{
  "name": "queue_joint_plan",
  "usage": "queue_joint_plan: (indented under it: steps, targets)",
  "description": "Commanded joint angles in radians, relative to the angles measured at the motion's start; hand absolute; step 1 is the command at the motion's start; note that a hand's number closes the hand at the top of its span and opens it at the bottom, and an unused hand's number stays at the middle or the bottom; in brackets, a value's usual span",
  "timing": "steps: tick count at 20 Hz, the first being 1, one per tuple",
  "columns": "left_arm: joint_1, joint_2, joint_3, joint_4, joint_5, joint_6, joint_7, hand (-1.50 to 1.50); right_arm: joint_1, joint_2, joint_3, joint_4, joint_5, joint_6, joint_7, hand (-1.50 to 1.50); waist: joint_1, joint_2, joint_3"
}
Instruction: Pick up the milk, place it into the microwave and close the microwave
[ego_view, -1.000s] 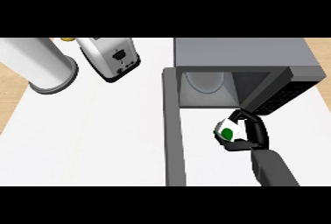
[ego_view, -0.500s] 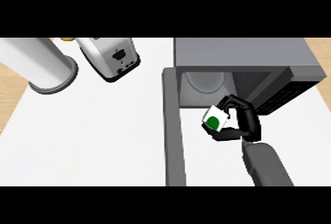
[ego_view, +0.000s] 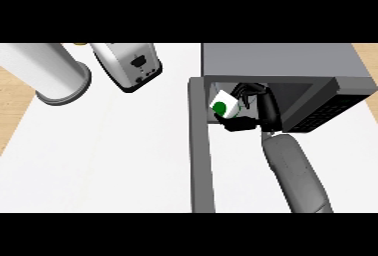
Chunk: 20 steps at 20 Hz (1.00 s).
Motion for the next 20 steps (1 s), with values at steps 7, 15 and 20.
queue_joint_plan:
  steps: [7,15,20]
  targets:
    - [-0.073,0.044,0.007,0.086,-0.02,-0.012,-0.02,-1.5,-0.356,-0.074,-0.099,0.431,0.083,-0.12,0.012,1.5,0.023,0.013,0.001]
    - [-0.061,0.03,-0.009,0.103,-0.01,-0.055,-0.033,-1.5,-0.466,-0.077,-0.16,0.637,0.104,-0.284,-0.034,1.5,0.068,0.031,0.002]
    - [-0.095,0.047,-0.015,0.105,-0.013,-0.03,-0.022,-1.5,-0.475,-0.109,-0.169,0.659,0.134,-0.45,-0.094,1.5,0.075,0.038,0.003]
